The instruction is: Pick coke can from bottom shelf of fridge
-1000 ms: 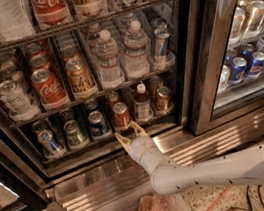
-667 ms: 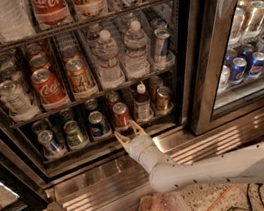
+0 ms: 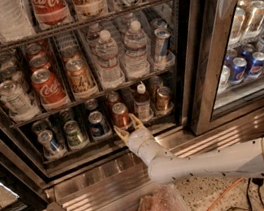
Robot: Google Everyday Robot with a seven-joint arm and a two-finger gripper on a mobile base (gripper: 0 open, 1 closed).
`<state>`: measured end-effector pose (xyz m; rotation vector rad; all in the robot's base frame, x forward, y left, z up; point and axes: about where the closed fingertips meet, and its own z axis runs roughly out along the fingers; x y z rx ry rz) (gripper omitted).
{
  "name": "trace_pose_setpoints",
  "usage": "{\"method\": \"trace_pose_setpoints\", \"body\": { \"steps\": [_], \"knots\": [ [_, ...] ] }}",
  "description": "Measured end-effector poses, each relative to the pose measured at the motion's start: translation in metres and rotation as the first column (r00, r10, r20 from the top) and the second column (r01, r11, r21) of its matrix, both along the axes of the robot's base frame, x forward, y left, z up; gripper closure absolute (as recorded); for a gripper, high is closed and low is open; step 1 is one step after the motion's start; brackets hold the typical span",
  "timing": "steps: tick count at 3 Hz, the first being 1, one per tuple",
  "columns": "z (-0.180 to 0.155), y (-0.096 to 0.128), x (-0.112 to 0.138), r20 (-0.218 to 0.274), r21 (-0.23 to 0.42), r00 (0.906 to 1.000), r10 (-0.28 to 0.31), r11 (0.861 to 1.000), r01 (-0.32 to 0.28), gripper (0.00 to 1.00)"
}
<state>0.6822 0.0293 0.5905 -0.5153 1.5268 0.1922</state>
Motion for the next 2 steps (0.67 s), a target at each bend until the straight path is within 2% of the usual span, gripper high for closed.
{"method": "trace_pose_setpoints", "body": {
  "steps": [1, 2],
  "knots": [
    [0.0033, 0.0136, 0.0293, 0.021, 0.001, 0.9995, 0.024, 1.000, -0.024, 0.41],
    [0.0024, 0.0189, 0.0356, 0.024, 0.007, 0.9992, 0.031, 0.999, -0.031, 0.41]
  ]
}}
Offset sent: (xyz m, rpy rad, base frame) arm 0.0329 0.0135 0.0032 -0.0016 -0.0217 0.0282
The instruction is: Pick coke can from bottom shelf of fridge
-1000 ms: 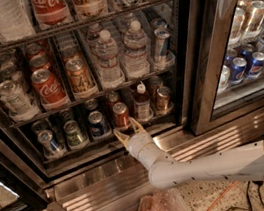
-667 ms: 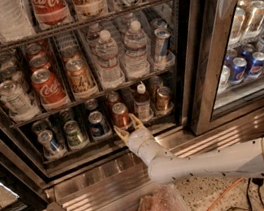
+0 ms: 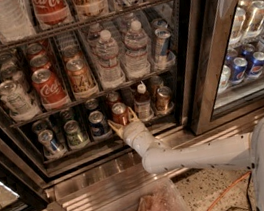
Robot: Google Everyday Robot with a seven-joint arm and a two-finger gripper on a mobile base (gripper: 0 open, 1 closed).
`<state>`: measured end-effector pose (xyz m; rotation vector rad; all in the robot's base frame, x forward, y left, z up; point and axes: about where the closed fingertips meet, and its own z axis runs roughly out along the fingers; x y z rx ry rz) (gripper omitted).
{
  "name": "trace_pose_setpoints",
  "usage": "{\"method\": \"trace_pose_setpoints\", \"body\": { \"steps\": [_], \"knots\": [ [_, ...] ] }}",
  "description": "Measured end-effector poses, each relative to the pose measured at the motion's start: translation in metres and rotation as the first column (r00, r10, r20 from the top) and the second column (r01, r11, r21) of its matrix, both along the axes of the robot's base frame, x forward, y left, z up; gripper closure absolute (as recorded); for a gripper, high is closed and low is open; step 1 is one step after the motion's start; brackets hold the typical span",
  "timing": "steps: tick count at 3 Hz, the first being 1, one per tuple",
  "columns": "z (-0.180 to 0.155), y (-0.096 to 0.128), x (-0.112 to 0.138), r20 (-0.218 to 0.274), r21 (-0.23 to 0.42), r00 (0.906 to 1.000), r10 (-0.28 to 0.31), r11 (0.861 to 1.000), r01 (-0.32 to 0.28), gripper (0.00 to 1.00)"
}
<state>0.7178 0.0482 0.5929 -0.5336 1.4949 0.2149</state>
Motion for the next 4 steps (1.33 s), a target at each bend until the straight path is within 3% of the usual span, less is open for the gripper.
{"method": "trace_pose_setpoints", "body": {
  "steps": [2, 3, 4],
  "knots": [
    [-0.0020, 0.0010, 0.0026, 0.000, 0.000, 1.0000, 0.001, 1.000, -0.001, 0.83],
    [-0.0042, -0.0015, -0.0010, -0.032, 0.000, 0.9995, 0.000, 1.000, 0.001, 1.00],
    [-0.0015, -0.0015, -0.0003, -0.033, 0.001, 0.9995, 0.000, 1.000, 0.000, 1.00]
  ]
}}
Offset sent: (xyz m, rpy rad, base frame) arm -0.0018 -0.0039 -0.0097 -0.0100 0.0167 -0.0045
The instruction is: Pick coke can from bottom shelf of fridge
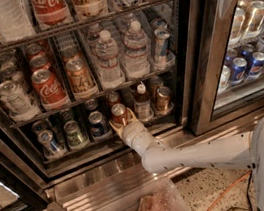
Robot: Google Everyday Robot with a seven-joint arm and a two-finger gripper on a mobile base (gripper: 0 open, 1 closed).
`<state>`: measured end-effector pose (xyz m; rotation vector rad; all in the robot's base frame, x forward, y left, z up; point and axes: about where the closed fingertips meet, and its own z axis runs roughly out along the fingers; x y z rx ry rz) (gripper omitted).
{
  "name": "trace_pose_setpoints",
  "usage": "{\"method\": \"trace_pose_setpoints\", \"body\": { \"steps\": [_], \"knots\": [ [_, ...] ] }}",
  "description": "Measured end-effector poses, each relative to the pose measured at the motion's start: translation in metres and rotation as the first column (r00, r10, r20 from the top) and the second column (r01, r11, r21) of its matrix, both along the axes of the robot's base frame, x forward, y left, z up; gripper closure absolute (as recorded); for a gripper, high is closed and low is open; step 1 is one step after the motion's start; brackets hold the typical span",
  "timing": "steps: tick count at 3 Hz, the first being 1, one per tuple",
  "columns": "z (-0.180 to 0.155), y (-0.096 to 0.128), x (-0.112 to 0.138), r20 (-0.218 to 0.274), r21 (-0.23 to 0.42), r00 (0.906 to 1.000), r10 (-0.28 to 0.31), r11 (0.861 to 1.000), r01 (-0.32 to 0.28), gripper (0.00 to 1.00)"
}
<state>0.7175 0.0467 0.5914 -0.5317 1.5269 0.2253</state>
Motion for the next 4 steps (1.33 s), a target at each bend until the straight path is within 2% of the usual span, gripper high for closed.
{"method": "trace_pose_setpoints", "body": {
  "steps": [1, 2, 3, 4],
  "knots": [
    [0.006, 0.002, -0.002, 0.002, 0.004, 0.9999, 0.011, 1.000, -0.011, 1.00],
    [0.060, 0.003, -0.013, 0.063, -0.002, 0.9962, 0.059, 0.998, -0.060, 1.00],
    [0.107, 0.002, -0.027, 0.106, -0.015, 0.9880, 0.112, 0.994, -0.111, 1.00],
    [0.107, 0.002, -0.030, 0.107, -0.018, 0.9870, 0.120, 0.993, -0.119, 1.00]
  ]
}}
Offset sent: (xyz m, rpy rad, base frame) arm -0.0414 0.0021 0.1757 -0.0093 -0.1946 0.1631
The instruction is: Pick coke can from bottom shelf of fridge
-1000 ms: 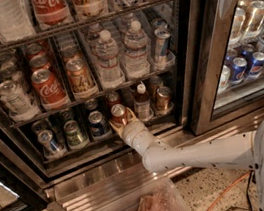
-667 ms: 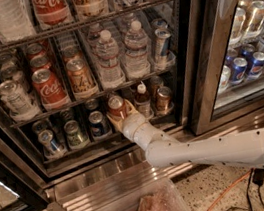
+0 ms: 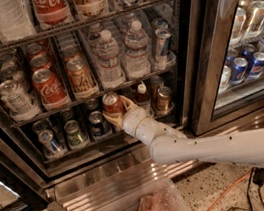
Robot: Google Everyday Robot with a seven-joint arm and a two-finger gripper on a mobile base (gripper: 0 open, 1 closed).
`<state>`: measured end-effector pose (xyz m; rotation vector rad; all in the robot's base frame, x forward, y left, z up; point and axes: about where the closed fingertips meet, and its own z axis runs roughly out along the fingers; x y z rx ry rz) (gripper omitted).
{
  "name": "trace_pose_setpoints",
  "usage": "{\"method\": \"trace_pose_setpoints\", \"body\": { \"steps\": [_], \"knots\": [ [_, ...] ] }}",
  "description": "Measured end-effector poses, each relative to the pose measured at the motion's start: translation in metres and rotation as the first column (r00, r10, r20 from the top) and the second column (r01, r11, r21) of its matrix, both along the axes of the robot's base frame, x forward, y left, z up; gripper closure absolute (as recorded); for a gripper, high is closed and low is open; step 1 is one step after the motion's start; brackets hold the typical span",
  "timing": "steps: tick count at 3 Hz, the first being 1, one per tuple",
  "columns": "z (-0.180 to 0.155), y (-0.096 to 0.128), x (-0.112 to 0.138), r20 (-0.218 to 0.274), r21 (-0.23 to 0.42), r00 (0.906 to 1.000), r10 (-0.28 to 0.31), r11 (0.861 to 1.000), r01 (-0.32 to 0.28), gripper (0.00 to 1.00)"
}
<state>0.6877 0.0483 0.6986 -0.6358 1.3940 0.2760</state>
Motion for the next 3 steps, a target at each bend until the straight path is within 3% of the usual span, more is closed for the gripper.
{"method": "trace_pose_setpoints", "body": {
  "steps": [1, 2, 3],
  "knots": [
    [-0.007, -0.001, -0.018, -0.071, -0.031, 0.9963, 0.048, 0.998, -0.050, 1.00],
    [-0.019, -0.009, -0.064, -0.217, -0.053, 0.9696, 0.114, 0.990, -0.128, 1.00],
    [-0.028, -0.018, -0.099, -0.319, -0.053, 0.9376, 0.138, 0.985, -0.163, 1.00]
  ]
}}
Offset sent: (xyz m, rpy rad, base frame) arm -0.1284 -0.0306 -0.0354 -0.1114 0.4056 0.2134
